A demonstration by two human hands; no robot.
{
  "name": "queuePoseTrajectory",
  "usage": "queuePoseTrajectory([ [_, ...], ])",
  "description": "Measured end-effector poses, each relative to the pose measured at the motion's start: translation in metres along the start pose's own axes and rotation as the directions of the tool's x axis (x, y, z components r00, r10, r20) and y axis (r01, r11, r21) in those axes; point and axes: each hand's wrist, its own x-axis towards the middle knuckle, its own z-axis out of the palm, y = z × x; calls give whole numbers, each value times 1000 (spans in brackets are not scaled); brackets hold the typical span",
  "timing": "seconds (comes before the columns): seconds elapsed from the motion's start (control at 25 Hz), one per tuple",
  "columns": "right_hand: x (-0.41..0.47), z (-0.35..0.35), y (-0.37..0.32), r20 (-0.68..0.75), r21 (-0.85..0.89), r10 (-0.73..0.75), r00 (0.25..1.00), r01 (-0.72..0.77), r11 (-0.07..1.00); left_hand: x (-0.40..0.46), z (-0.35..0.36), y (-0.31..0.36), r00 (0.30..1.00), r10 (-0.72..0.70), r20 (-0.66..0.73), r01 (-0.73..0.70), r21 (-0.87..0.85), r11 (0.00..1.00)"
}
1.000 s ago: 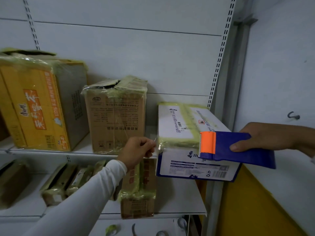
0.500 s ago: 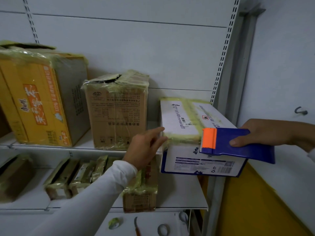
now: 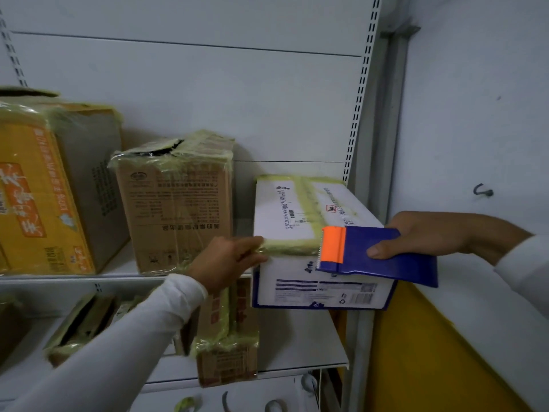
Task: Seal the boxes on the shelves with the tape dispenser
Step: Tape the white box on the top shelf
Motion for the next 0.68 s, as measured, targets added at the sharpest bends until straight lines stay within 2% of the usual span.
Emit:
queuePoseTrajectory([
  [0.08, 2, 9, -6, 10, 2, -35, 999, 35, 999, -3, -17, -8, 1000, 8, 24, -10, 69, 998],
  [0.2, 8, 19, -15, -15, -40, -46, 999, 45, 998, 9, -22, 1, 975, 218, -42, -192, 332, 924],
  [0.24, 8, 18, -17, -15, -49, -38, 999, 38, 998, 16, -18, 10, 965, 263, -7, -243, 363, 900],
  [0.32, 6, 15, -19, -11, -51, -16, 1000, 16, 999, 29, -6, 25, 951, 268, 152, -305, 330, 893],
  [0.36, 5, 13, -19, -5, -53, -7, 1000, 6, 999, 34, -1, 28, 950, 228, 215, -286, 298, 911],
  [0.44, 4, 13, -20, 5, -58, 13, 1000, -12, 998, 37, 6, 23, 953, 203, 225, -259, 257, 931],
  [0.6, -5, 8, -18, 15, -79, 10, 1000, -9, 997, 40, 0, 8, 932, 254, 259, -298, 148, 943],
  [0.68, -23, -5, -8, -24, -109, 30, 999, -33, 994, 40, -4, 1, 917, 283, 281, -324, 109, 940],
])
